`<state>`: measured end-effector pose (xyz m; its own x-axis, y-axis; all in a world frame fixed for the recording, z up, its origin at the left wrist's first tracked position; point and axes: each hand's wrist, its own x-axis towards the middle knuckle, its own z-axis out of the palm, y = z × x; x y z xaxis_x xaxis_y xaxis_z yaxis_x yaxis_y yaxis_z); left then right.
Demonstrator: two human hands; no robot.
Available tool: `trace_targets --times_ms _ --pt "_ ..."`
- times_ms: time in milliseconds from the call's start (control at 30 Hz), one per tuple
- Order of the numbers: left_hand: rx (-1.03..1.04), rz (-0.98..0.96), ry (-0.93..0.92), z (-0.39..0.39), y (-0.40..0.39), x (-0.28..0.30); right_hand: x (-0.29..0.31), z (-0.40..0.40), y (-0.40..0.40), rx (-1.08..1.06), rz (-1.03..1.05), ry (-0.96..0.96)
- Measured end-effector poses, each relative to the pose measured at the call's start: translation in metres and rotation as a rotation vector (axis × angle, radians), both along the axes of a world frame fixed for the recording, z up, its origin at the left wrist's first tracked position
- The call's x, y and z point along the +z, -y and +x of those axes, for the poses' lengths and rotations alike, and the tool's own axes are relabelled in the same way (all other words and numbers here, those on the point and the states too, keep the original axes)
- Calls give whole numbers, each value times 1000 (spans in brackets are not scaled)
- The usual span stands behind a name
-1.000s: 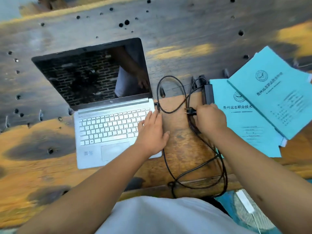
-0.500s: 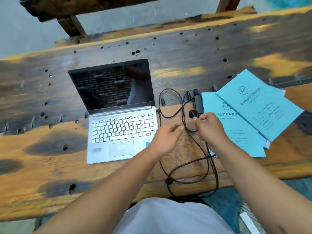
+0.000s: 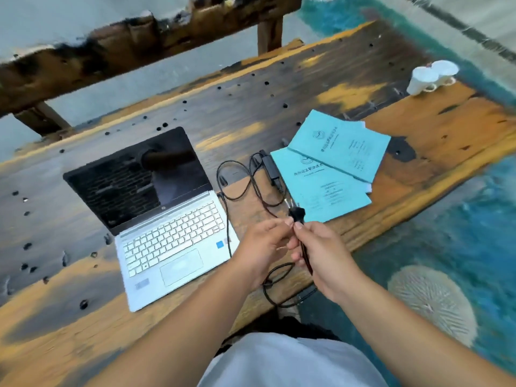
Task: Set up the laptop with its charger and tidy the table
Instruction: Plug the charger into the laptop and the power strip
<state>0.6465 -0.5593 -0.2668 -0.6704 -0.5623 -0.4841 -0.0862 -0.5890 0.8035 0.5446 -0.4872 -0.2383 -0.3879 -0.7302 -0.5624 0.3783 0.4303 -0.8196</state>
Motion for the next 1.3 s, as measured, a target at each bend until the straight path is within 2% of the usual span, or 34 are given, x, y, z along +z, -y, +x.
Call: trace_targets --times_ms 67,233,467,667,867,1067,1300 --pt "-86 34 -67 4 -14 3 8 16 -24 -83 3 -6" --pt "-304 137 -101 9 -63 3 18 60 -85 -360 54 -19" --pt "-656 101 -76 1 -152 5 22 85 -176 -816 -29 83" --pt "-919 92 -66 -11 -212 10 11 81 -240 -1076 -96 116" --pt "-1078 87 23 -50 -263 3 -8 39 -298 -1249 -165 165" --pt "-1221 -65 185 -114 -318 -19 -42 -39 -367 -1372 -110 270" --pt "-1218 -133 257 -204 -372 -61 -97 -148 -418 -1377 13 350"
